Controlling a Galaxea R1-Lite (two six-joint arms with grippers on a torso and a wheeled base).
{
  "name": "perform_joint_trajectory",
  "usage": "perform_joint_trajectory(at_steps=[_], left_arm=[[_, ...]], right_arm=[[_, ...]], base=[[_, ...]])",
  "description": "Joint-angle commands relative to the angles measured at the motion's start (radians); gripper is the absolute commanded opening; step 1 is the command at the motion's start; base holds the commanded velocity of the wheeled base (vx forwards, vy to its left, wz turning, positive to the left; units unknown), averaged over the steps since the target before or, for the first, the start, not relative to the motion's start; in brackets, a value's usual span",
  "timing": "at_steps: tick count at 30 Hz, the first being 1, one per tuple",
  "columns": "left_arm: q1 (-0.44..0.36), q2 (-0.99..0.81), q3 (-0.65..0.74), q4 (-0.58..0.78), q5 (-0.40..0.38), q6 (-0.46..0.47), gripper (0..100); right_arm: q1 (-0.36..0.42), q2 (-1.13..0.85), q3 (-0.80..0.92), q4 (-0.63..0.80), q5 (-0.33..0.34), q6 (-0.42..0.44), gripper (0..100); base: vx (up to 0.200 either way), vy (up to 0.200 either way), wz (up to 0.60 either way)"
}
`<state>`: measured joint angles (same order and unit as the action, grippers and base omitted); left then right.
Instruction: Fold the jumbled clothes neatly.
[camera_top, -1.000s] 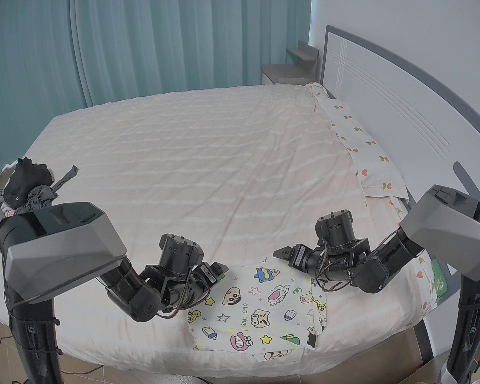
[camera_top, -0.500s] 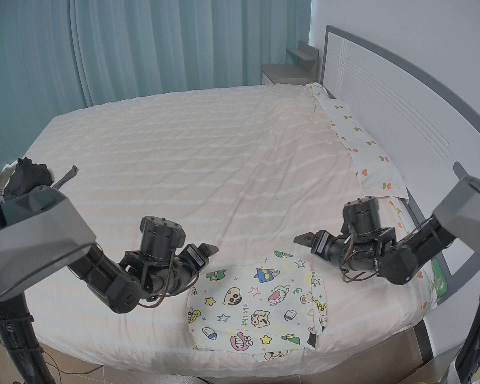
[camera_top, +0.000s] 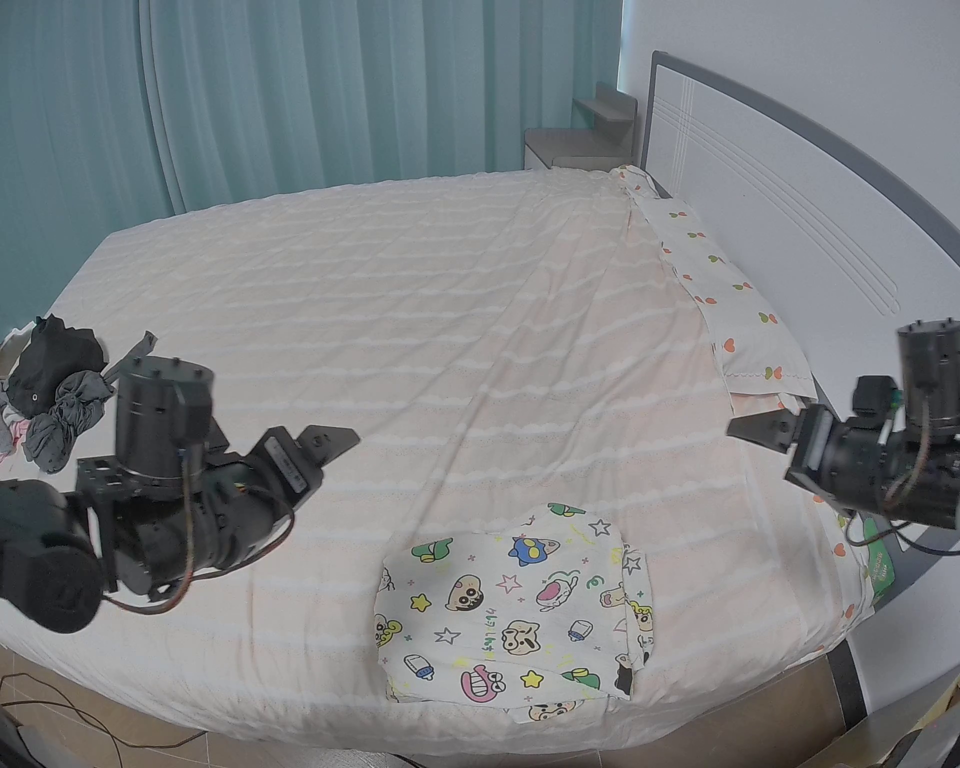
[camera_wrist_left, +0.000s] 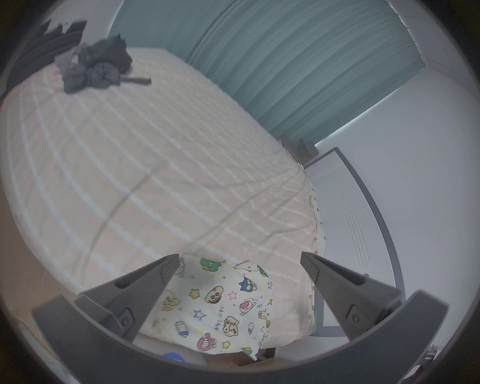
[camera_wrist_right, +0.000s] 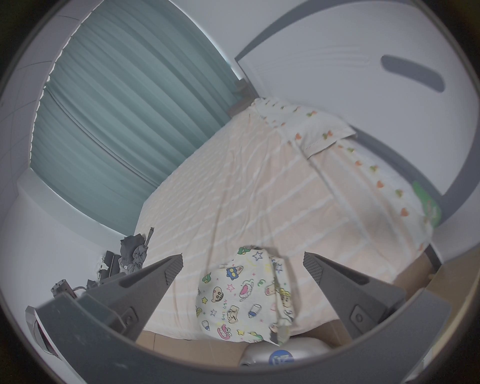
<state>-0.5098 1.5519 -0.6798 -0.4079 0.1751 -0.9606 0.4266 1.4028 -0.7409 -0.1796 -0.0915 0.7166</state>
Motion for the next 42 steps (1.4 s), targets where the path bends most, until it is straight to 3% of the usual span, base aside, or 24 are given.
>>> perform_joint_trajectory(at_steps=[1,4,6,8,12,14,15,16,19,23,26,33,36,37,38,39,40,42], left_arm=[[-0.145,-0.725,0.055,0.497,0.386,0.138,100],[-0.036,-0.826,0.068,0.580,0.466,0.203,100],[0.001,-0.869,0.072,0.598,0.474,0.229,100],[0.083,-0.995,0.074,0.618,0.475,0.319,100],[0.295,-1.161,0.082,0.643,0.468,0.471,100],[0.295,-1.161,0.082,0.643,0.468,0.471,100],[0.404,-1.282,0.111,0.641,0.463,0.617,100],[0.427,-1.322,0.124,0.640,0.458,0.669,100],[0.444,-1.411,0.154,0.636,0.425,0.752,100],[0.464,-1.464,0.266,0.636,0.412,0.760,100],[0.511,-1.512,0.295,0.640,0.408,0.764,100],[0.513,-1.540,0.433,0.620,0.391,0.821,100],[0.513,-1.540,0.529,0.492,0.288,0.812,100],[0.513,-1.540,0.529,0.492,0.288,0.812,100],[0.513,-1.540,0.618,0.357,0.222,0.820,100],[0.513,-1.540,0.618,0.357,0.222,0.820,100],[0.513,-1.540,0.680,0.261,0.170,0.824,100],[0.513,-1.540,0.675,0.259,0.098,0.812,100]], right_arm=[[-0.158,-0.771,0.179,0.404,-0.099,-0.146,100],[-0.243,-0.906,0.270,0.399,-0.088,-0.243,100],[-0.264,-0.949,0.294,0.397,-0.083,-0.273,100],[-0.301,-1.044,0.325,0.399,-0.050,-0.333,100],[-0.350,-1.099,0.327,0.402,0.001,-0.344,100],[-0.350,-1.099,0.327,0.402,0.001,-0.344,100],[-0.370,-1.134,0.327,0.402,0.019,-0.347,100],[-0.371,-1.151,0.328,0.400,0.024,-0.356,100],[-0.379,-1.213,0.345,0.408,0.030,-0.404,100],[-0.379,-1.325,0.429,0.397,0.036,-0.536,100],[-0.411,-1.363,0.436,0.399,0.052,-0.565,100],[-0.427,-1.403,0.546,0.368,0.070,-0.664,100],[-0.427,-1.403,0.627,0.290,0.062,-0.671,100],[-0.427,-1.403,0.627,0.290,0.062,-0.671,100],[-0.427,-1.403,0.695,0.221,0.049,-0.677,100],[-0.427,-1.403,0.695,0.221,0.049,-0.677,100],[-0.428,-1.403,0.741,0.155,0.044,-0.694,100],[-0.428,-1.401,0.741,0.143,0.045,-0.700,100]], base=[[0.000,0.000,0.00],[0.000,0.000,0.00],[0.000,0.000,0.00],[0.000,0.000,0.00],[0.000,0.000,0.00],[0.000,0.000,0.00],[0.000,0.000,0.00],[0.000,0.000,0.00],[0.000,0.000,0.00],[0.000,0.000,0.00],[0.000,0.000,0.00],[0.000,0.000,0.00],[0.000,0.000,0.00],[0.000,0.000,0.00],[0.000,0.000,0.00],[0.000,0.000,0.00],[0.000,0.000,0.00],[0.000,0.000,0.00]])
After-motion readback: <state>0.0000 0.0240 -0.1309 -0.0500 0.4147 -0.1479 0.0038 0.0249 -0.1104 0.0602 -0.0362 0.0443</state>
